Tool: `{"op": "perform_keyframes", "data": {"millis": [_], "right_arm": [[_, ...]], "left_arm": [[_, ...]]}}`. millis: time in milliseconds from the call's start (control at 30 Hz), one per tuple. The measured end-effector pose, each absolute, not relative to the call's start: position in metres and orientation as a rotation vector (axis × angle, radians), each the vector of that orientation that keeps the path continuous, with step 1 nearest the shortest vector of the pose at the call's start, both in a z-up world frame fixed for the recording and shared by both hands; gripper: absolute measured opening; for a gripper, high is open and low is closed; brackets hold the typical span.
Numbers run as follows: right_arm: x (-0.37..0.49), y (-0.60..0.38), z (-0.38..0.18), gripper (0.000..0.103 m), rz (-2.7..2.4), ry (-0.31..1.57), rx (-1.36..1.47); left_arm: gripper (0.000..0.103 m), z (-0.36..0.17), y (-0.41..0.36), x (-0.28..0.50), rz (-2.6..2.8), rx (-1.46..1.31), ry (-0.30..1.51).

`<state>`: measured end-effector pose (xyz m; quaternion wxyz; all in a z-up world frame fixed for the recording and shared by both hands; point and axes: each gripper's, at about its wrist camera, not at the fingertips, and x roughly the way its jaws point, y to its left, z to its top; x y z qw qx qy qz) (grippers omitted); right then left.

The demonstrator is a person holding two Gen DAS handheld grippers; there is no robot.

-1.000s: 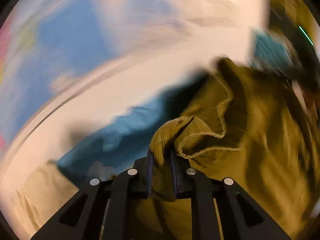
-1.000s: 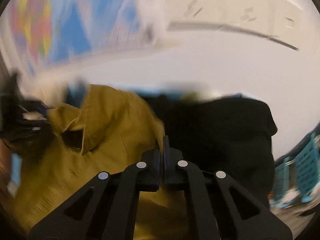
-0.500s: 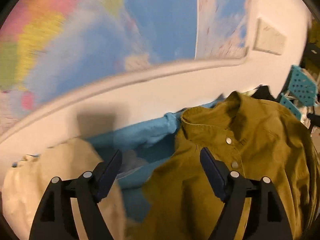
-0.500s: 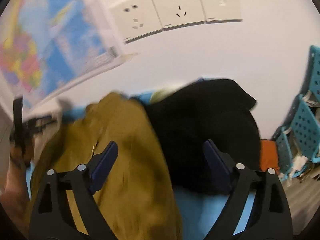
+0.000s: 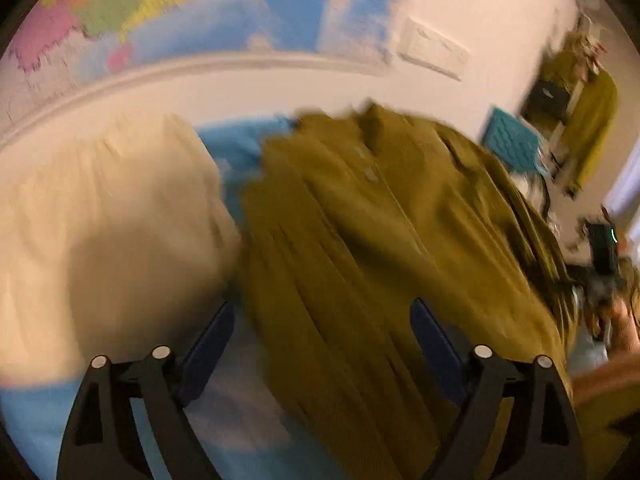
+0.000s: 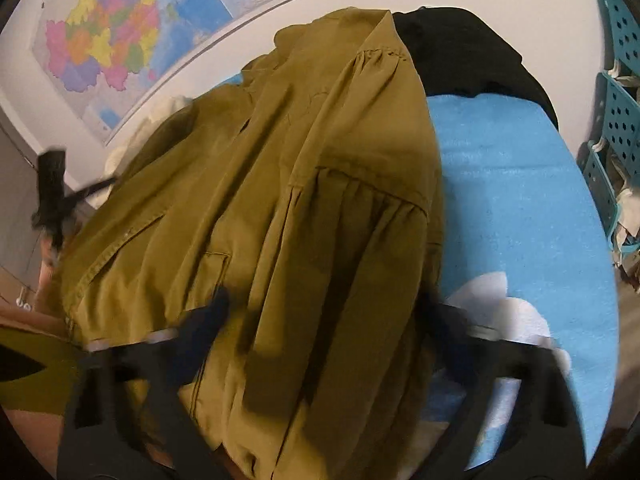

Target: Fold large clothes

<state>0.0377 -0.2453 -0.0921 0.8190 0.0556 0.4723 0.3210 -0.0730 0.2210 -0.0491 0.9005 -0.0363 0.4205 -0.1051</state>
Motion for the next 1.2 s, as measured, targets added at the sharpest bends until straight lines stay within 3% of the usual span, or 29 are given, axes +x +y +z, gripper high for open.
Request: {"op": "perform_keyframes", "data": {"millis": [33, 67, 100, 167, 333, 433, 467, 500, 533, 567, 600, 667, 700, 767, 867, 933, 1067, 1167, 1200], "right_arm": [[0.04, -0.247, -0.092, 0.033, 0.677, 1.005, 0.113], [0.041, -0.249, -0.087, 0.019, 0.679, 0.993, 0.131], [0.043, -0.253, -0.08, 0.014, 0.678, 0.977, 0.133], [0.046, -0.261, -0.059, 0.011, 0.62, 0.924, 0.084], [0.069, -0.324, -0.009, 0.007, 0.39, 0.774, 0.131], [0.089, -0.33, -0.015, 0.008, 0.295, 0.776, 0.103], [0.09, -0.331, -0.026, 0.01, 0.259, 0.791, 0.054], [0.097, -0.325, -0.04, 0.015, 0.23, 0.824, 0.03], [0.098, -0.327, -0.053, 0.018, 0.235, 0.861, 0.028], [0.102, -0.321, -0.067, 0.029, 0.234, 0.912, 0.012], [0.1, -0.319, -0.074, 0.048, 0.209, 0.917, 0.001], [0.087, -0.319, -0.07, 0.069, 0.194, 0.878, -0.004], [0.074, -0.322, -0.061, 0.074, 0.196, 0.835, 0.022], [0.049, -0.33, -0.042, 0.078, 0.228, 0.761, 0.099], [0.004, -0.321, -0.023, 0.083, 0.499, 0.727, 0.209], [-0.013, -0.301, -0.026, 0.094, 0.619, 0.752, 0.197], [-0.041, -0.246, -0.079, 0.092, 0.778, 0.961, 0.183], [-0.044, -0.231, -0.104, 0.093, 0.772, 1.013, 0.205], [-0.047, -0.228, -0.103, 0.083, 0.77, 0.977, 0.207]], "left_arm": [[0.085, -0.059, 0.212, -0.078, -0.203, -0.047, 0.891], [0.066, -0.069, 0.206, -0.083, -0.198, -0.03, 0.919], [0.039, -0.077, 0.201, -0.086, -0.184, -0.021, 0.933], [0.015, -0.078, 0.21, -0.085, -0.17, -0.097, 0.954], [0.012, -0.003, 0.24, -0.1, -0.038, -0.106, 0.776], [0.021, 0.017, 0.257, -0.099, 0.185, 0.016, 0.775], [0.036, 0.008, 0.262, -0.094, 0.372, 0.143, 0.818], [0.045, -0.003, 0.266, -0.089, 0.484, 0.21, 0.856], [0.045, -0.02, 0.269, -0.086, 0.569, 0.272, 0.912], [0.045, -0.031, 0.268, -0.088, 0.567, 0.277, 0.942], [0.045, -0.035, 0.265, -0.092, 0.537, 0.264, 0.942], [0.049, -0.035, 0.254, -0.112, 0.394, 0.194, 0.884], [0.054, -0.031, 0.25, -0.122, 0.3, 0.142, 0.846], [0.074, -0.019, 0.243, -0.145, 0.12, 0.043, 0.763], [0.077, -0.017, 0.234, -0.166, -0.07, -0.022, 0.722], [0.082, -0.036, 0.229, -0.167, -0.143, -0.065, 0.77], [0.085, -0.084, 0.224, -0.164, -0.182, -0.132, 0.922], [0.089, -0.11, 0.221, -0.171, -0.225, -0.181, 0.976], [0.089, -0.113, 0.22, -0.172, -0.224, -0.19, 0.968]]}}
